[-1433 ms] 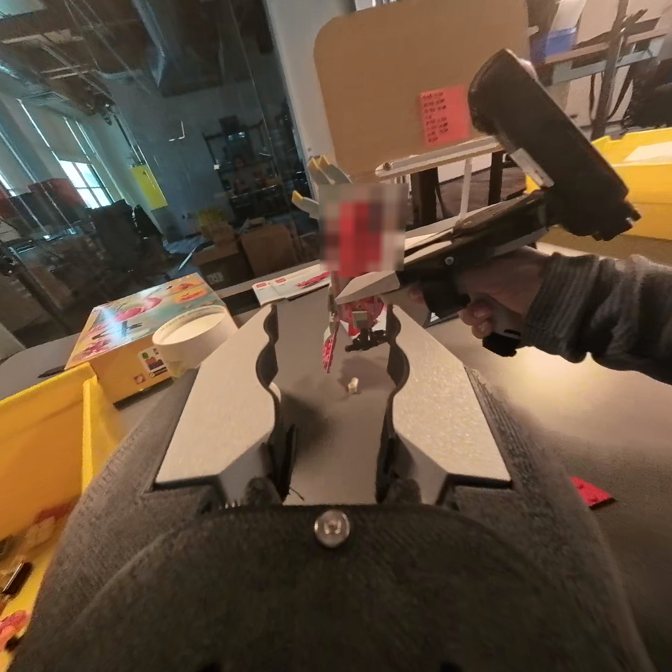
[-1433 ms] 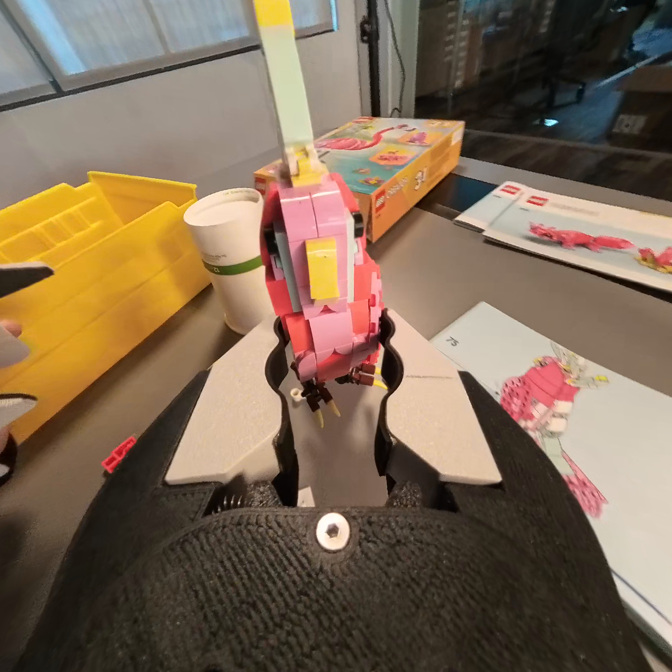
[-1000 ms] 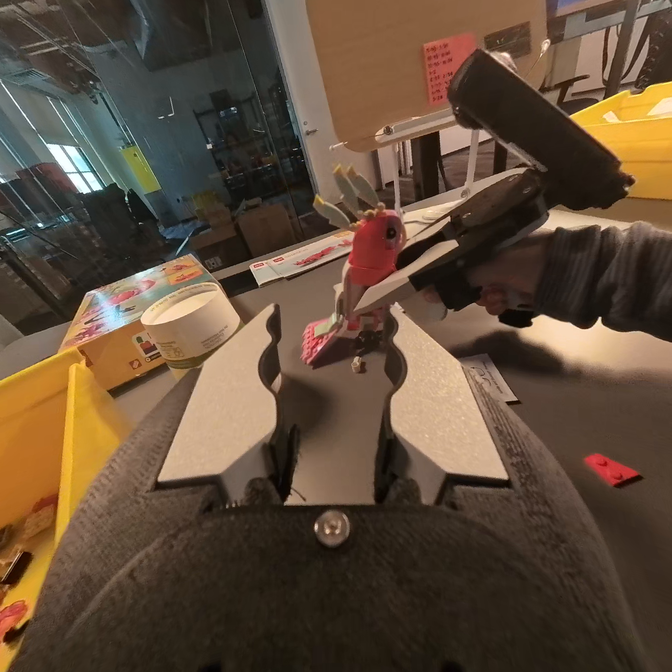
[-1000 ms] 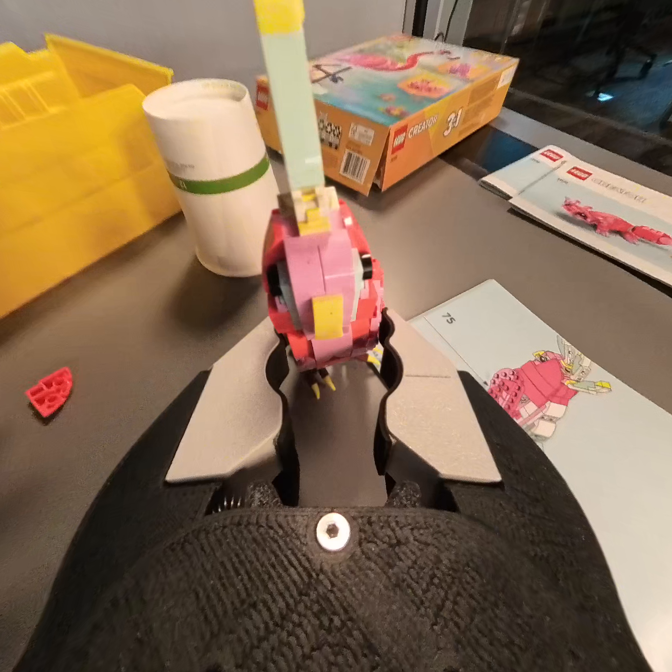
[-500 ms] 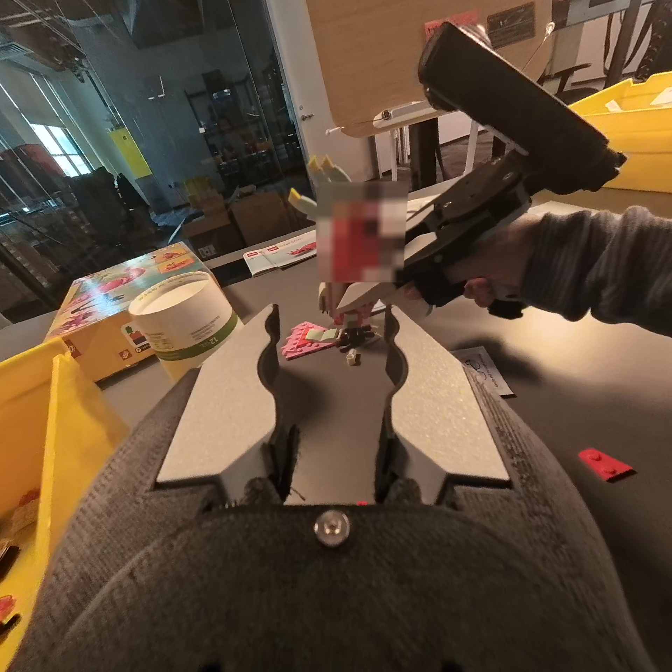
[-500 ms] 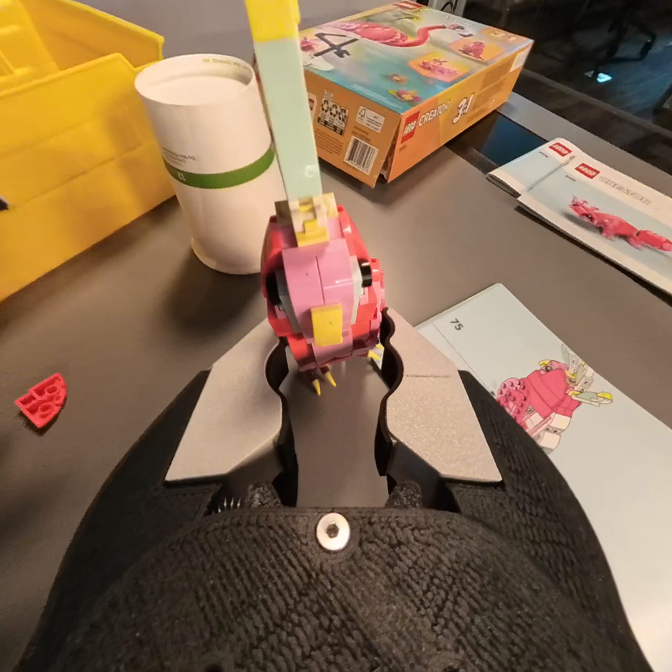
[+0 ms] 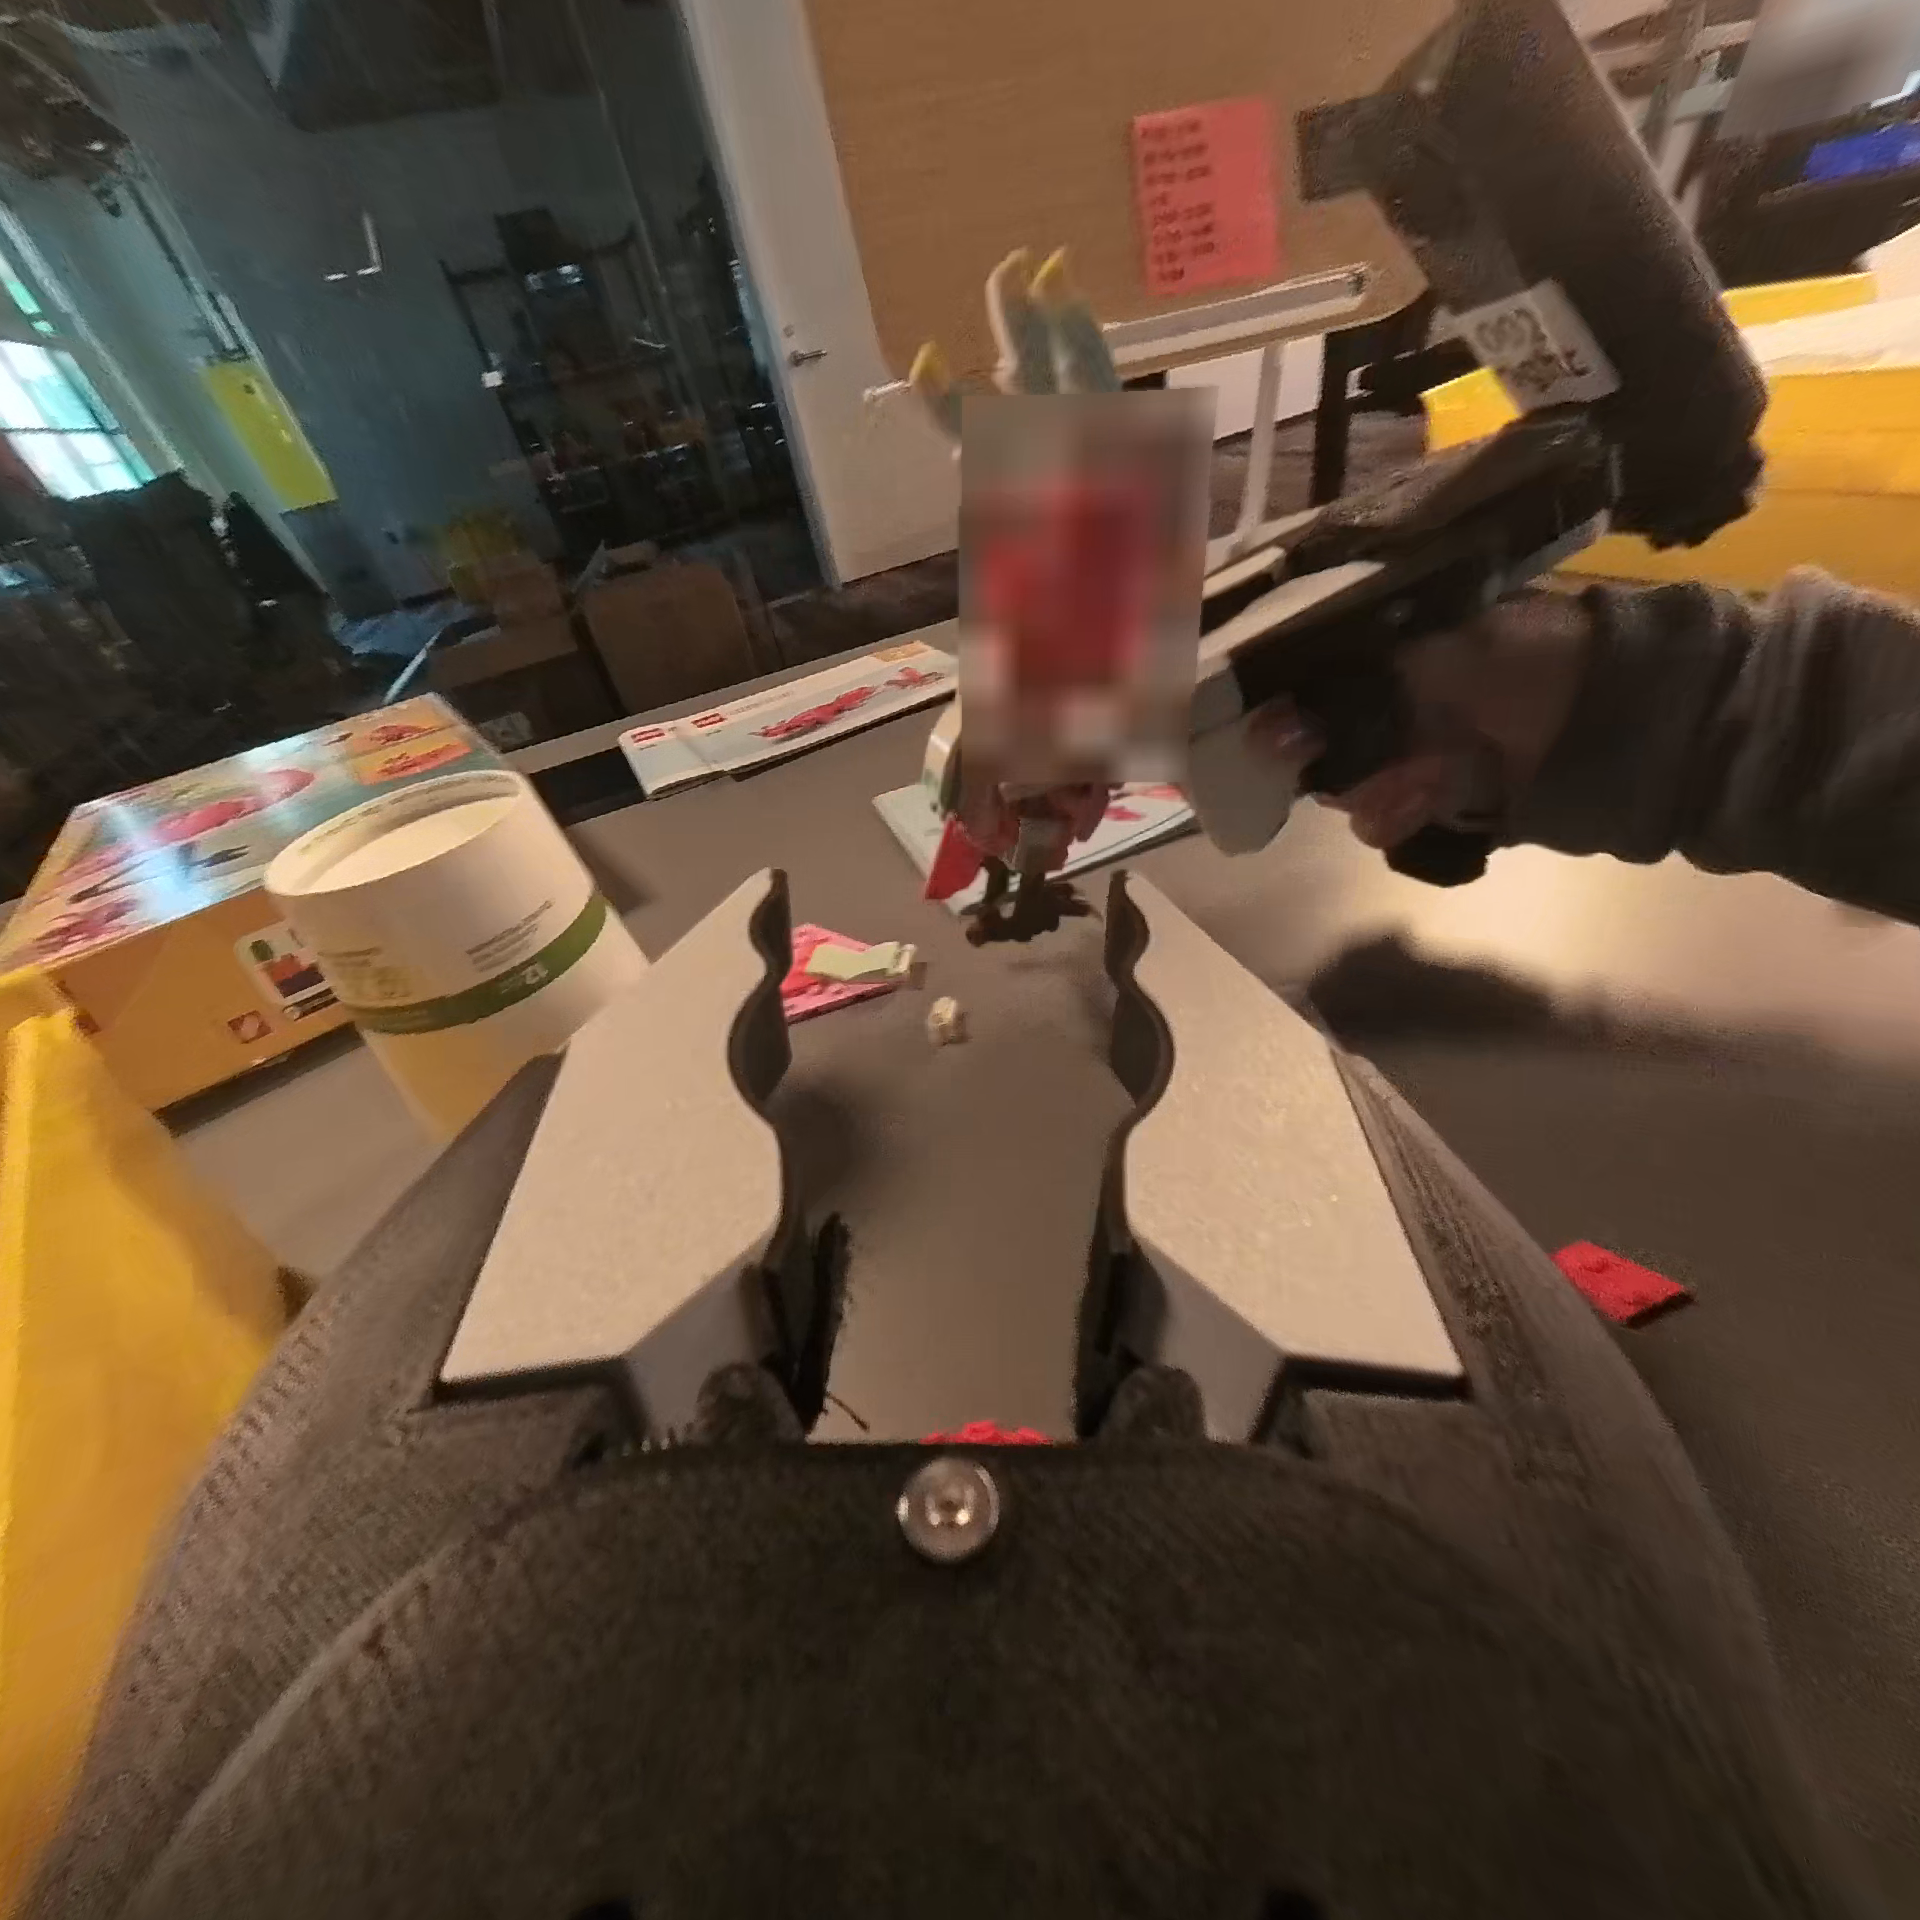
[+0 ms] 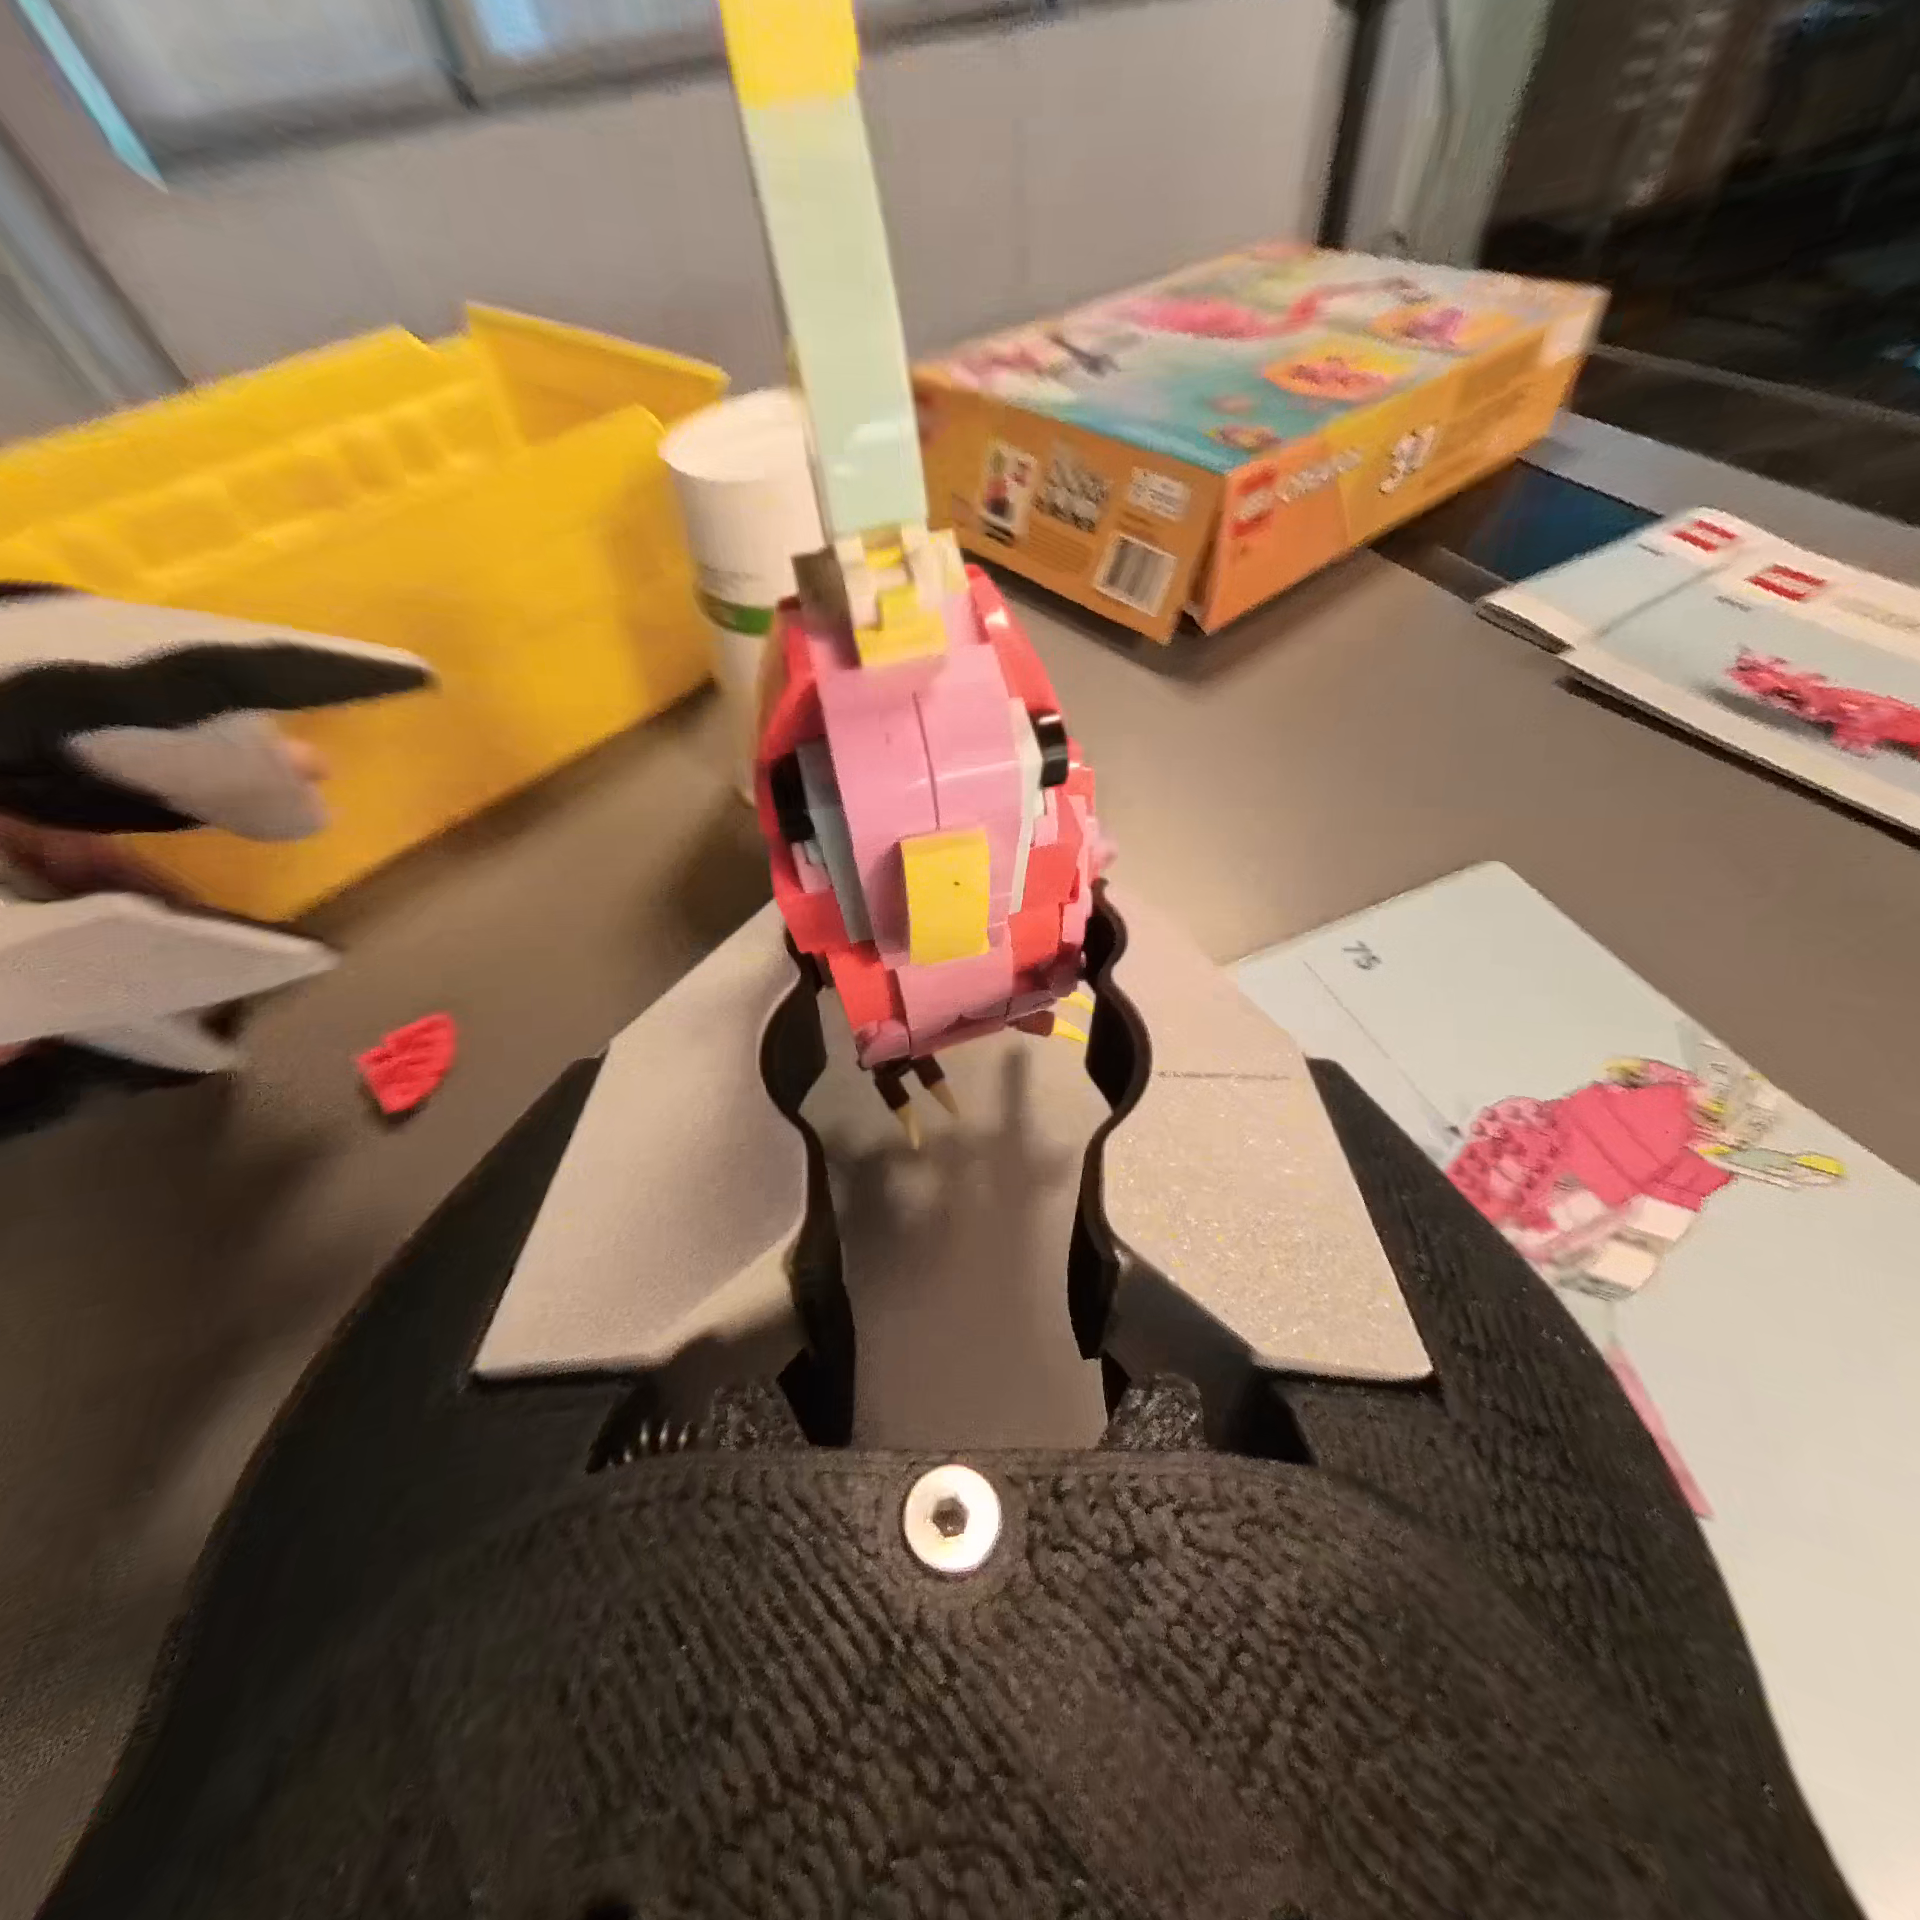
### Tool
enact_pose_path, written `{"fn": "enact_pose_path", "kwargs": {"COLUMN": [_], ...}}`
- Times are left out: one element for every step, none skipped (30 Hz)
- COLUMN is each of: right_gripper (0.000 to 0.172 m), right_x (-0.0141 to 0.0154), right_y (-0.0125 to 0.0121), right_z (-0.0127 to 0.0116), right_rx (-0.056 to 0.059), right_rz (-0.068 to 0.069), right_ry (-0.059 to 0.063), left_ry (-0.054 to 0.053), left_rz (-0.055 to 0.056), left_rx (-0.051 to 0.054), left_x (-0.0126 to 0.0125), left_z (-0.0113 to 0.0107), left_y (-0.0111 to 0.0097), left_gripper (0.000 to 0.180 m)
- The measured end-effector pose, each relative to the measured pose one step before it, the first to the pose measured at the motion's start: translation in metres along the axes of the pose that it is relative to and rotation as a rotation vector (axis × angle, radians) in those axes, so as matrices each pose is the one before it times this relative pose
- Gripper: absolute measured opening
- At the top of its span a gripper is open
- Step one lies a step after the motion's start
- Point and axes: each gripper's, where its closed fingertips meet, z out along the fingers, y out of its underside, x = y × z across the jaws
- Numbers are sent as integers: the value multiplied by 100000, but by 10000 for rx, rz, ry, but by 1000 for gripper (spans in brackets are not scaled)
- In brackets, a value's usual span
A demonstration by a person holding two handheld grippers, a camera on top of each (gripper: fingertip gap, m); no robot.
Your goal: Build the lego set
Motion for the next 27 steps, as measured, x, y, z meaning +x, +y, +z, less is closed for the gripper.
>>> {"fn": "enact_pose_path", "kwargs": {"right_gripper": [47, 47, 47, 47, 47, 47, 47, 47, 47, 47, 47, 47, 47, 47, 47, 47, 47, 48, 48, 47, 48, 47, 48, 47, 47, 47, 48], "right_x": [-735, -537, -282, -238, 7, 253, 264, 397, 730, 958, 1135, 1071, 795, 481, 210, 63, -13, -109, -156, -150, -224, -406, -536, -542, -567, -610, -573], "right_y": [-480, -416, -314, -215, -86, -4, 93, 158, 131, 108, 39, -30, -158, -354, -534, -714, -863, -812, -583, -301, -63, 59, 92, 41, -12, 25, 133], "right_z": [-936, -914, -854, -766, -612, -464, -310, -167, -58, -11, 1, -16, -42, -119, -187, -256, -299, -302, -236, -141, -55, 15, 37, 36, 68, 116, 178], "right_rx": [488, 397, 294, 201, 77, -16, -96, -150, -125, -99, -43, 42, 93, 166, 210, 296, 422, 413, 305, 169, 47, -12, -50, -67, -59, -96, -159], "right_rz": [253, 295, 227, 181, 273, 296, 221, 114, -25, -161, -293, -494, -827, -1188, -1392, -1424, -1273, -1017, -822, -763, -788, -782, -761, -789, -797, -596, -242], "right_ry": [-731, -530, -318, -254, -75, 95, 137, 310, 637, 899, 1109, 1177, 1114, 1014, 866, 733, 604, 425, 282, 237, 157, 31, -41, -28, -44, -121, -218], "left_ry": [317, 278, 257, 209, 153, 87, 96, 109, 104, 67, -29, -77, -153, -166, -86, -12, 25, 16, -51, -66, -71, -38, -3, -46, -107, -158, -113], "left_rz": [-45, -43, 1, 39, 45, 29, 32, 24, 26, -15, -132, -229, -254, -218, -180, -123, -23, 48, 44, 13, -39, -99, -127, -104, -9, 54, 44], "left_rx": [160, 190, 174, 123, 39, -53, -90, -79, -23, 93, 169, 184, 134, 56, 6, -41, -72, -57, -24, 5, 7, -12, -27, -45, -101, -253, -386], "left_x": [553, 541, 545, 511, 440, 342, 366, 407, 420, 364, 165, 12, -157, -186, -71, 52, 120, 110, 28, -20, -79, -54, -8, -49, -123, -231, -186], "left_z": [-23, 15, 56, 127, 209, 289, 348, 352, 328, 270, 242, 284, 329, 392, 423, 418, 347, 204, 36, -95, -160, -162, -125, -81, -49, 13, 128], "left_y": [-221, -263, -223, -146, -4, 122, 176, 102, -74, -326, -511, -552, -486, -345, -208, -78, 48, 111, 122, 157, 193, 214, 215, 167, 200, 425, 705], "left_gripper": [61, 62, 62, 62, 62, 62, 62, 63, 63, 64, 63, 62, 62, 62, 63, 65, 68, 70, 71, 72, 72, 72, 73, 74, 75, 75, 77]}}
